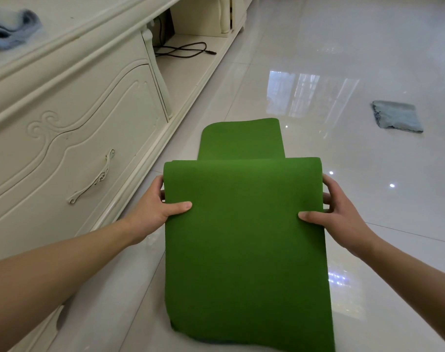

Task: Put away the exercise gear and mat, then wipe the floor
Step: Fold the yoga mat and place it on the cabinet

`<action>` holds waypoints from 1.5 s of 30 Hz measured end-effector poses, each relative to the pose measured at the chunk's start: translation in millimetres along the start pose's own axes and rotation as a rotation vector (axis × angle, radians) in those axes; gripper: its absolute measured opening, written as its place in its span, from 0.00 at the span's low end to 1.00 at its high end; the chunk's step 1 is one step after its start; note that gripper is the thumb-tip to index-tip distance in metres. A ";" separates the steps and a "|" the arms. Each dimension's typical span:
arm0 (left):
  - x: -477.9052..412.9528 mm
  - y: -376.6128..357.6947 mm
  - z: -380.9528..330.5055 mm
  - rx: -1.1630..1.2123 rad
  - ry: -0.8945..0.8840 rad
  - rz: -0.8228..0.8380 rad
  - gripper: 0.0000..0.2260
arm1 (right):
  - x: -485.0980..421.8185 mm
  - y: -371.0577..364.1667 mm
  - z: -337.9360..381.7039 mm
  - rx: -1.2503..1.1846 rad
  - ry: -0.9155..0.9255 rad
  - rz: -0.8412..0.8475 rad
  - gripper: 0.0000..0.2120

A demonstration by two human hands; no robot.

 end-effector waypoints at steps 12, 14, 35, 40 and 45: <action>-4.0 -3.2 22.7 0.047 0.106 0.047 0.39 | -23.0 -2.8 -3.8 0.004 0.007 -0.105 0.32; -5.4 -3.5 22.5 0.048 0.107 0.042 0.39 | -19.2 -3.1 -8.4 -0.001 -0.001 -0.085 0.35; -11.9 -4.9 17.9 0.051 0.117 0.079 0.34 | 3.5 1.2 -19.4 -0.049 -0.174 0.149 0.33; -1.7 2.2 15.0 0.060 0.147 0.118 0.34 | 2.9 -2.4 -12.1 -0.097 -0.242 0.186 0.26; 11.7 4.4 16.2 0.057 0.196 0.181 0.38 | 6.8 -5.9 -13.6 -0.203 -0.334 0.212 0.27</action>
Point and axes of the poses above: each hand's wrist, its own x-axis away from the middle knuckle, its own y-axis out of the back of the hand, z = x × y, the point moved 3 cm from there along -x, towards the middle knuckle, and after that the axes turned 14 degrees about y, right-handed, at the moved point
